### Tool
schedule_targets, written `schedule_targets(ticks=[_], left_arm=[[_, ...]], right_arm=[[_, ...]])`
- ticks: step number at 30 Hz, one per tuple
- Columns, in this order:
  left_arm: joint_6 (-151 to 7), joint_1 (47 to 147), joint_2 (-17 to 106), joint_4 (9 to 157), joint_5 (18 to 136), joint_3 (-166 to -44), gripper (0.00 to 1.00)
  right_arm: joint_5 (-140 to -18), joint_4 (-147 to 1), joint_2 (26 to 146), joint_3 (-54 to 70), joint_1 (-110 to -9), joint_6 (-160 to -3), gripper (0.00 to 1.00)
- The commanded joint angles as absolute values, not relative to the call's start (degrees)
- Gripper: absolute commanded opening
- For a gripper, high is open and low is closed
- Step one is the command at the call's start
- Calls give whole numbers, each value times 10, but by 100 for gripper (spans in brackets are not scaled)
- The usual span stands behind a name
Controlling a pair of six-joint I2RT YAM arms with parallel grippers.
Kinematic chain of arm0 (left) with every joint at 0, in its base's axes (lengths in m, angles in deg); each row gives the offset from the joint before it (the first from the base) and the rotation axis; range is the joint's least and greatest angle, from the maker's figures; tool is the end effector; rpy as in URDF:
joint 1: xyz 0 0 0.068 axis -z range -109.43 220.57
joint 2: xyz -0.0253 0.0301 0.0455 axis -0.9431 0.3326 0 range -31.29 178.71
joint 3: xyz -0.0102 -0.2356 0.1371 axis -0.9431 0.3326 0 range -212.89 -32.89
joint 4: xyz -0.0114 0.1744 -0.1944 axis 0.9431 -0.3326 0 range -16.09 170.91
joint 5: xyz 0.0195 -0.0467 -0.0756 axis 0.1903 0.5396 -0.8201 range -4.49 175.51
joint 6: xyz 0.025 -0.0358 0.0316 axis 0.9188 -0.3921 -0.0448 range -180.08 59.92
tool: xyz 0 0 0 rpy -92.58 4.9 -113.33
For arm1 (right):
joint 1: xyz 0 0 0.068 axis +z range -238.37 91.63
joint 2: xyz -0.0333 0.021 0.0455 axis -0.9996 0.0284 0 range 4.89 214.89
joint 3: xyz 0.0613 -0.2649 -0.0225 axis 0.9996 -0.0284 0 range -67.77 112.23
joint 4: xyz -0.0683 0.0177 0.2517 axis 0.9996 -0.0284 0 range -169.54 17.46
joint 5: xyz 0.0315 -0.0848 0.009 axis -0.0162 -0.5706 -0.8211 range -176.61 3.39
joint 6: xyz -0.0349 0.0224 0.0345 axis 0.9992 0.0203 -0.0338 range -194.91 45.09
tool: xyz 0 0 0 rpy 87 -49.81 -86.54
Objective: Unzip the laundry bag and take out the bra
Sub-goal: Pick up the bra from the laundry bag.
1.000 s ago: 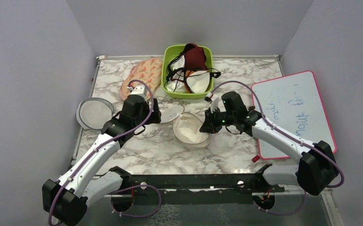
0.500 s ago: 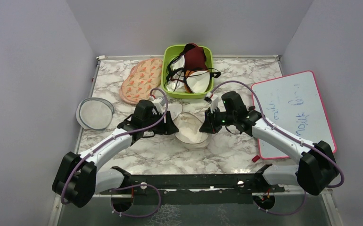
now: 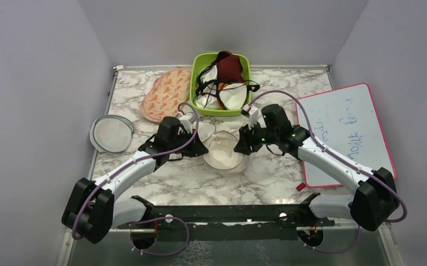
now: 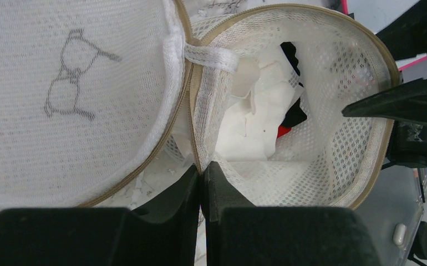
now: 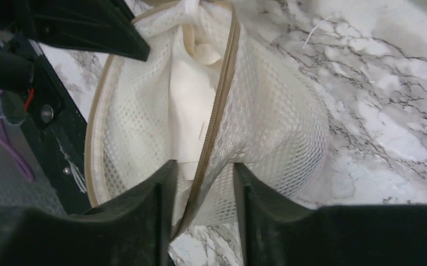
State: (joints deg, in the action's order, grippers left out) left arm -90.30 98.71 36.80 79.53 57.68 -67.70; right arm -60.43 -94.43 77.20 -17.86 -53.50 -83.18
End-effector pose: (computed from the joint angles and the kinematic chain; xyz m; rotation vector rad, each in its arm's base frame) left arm 0.2091 -0.1307 0.2141 0.2562 2.2988 -1.0824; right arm 0.2084 0.1643 0.2531 -0.7851 2.2936 0.8953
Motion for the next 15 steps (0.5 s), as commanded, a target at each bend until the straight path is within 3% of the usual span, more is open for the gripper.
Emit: schedule_targets(ticks=[1,10,15], left_arm=[[-882,988,349,797,547,-679,0],[-879,989,334,797,543,-684,0],[-879,988,330,795,545,-682,0]], right_arm=[[-656,-977,752,-100,-533,-779,47],[-571,-948,807,-15,-489,-759,51],[-543,-932,867,-7,-457,-765,45]])
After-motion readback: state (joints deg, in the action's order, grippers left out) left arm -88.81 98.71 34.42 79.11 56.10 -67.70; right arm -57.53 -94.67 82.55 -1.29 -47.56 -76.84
